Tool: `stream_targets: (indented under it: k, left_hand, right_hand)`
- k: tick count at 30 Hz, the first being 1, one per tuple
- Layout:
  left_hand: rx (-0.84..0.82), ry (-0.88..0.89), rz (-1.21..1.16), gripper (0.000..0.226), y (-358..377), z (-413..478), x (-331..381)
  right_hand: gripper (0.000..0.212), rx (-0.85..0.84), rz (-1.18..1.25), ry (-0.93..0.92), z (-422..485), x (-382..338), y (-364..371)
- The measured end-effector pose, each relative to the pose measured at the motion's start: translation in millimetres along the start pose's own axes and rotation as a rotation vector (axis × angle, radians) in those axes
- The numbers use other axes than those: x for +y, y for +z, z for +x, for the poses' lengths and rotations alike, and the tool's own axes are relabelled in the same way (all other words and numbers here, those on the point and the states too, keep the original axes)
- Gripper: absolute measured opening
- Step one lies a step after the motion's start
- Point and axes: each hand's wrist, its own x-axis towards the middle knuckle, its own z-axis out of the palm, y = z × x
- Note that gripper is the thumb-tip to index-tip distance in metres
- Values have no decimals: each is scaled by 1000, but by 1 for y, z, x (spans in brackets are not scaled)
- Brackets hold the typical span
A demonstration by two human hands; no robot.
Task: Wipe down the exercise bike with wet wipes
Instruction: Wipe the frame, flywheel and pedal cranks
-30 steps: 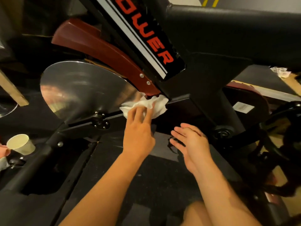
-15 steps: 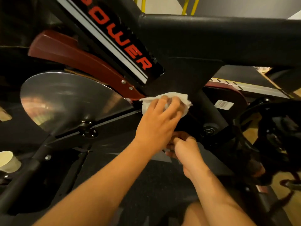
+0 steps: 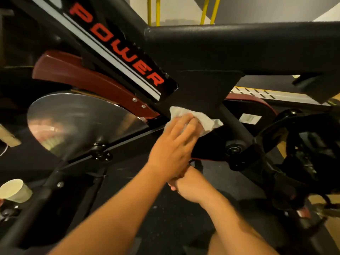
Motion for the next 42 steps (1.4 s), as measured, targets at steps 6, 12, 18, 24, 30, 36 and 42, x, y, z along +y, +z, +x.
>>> stream_targets:
  k: [6, 12, 18, 24, 30, 36, 42]
  left_hand:
    - [-23, -618, -163, 79, 6, -53, 12]
    - [-105, -835, -134, 83, 13, -126, -36]
    - [-106, -926, -245, 64, 13, -131, -49]
    - [-399, -725, -90, 79, 14, -183, -91]
    - [-230, -1014, -264, 60, 20, -181, -103]
    - [-194, -853, -251, 73, 25, -178, -81]
    - [-223, -1204, -248, 50, 23, -194, -115]
  right_hand:
    - [12, -48, -94, -15, 2, 10, 0]
    - [12, -88, -146, -52, 4, 4, 12]
    - [13, -131, -194, -98, 7, -5, 30]
    - [11, -130, -200, -82, 9, -8, 32]
    - [10, -169, -184, -168, 9, -23, 53]
    - [13, -147, -267, -120, 16, -25, 64]
    - [9, -117, -259, -108, 20, -27, 67]
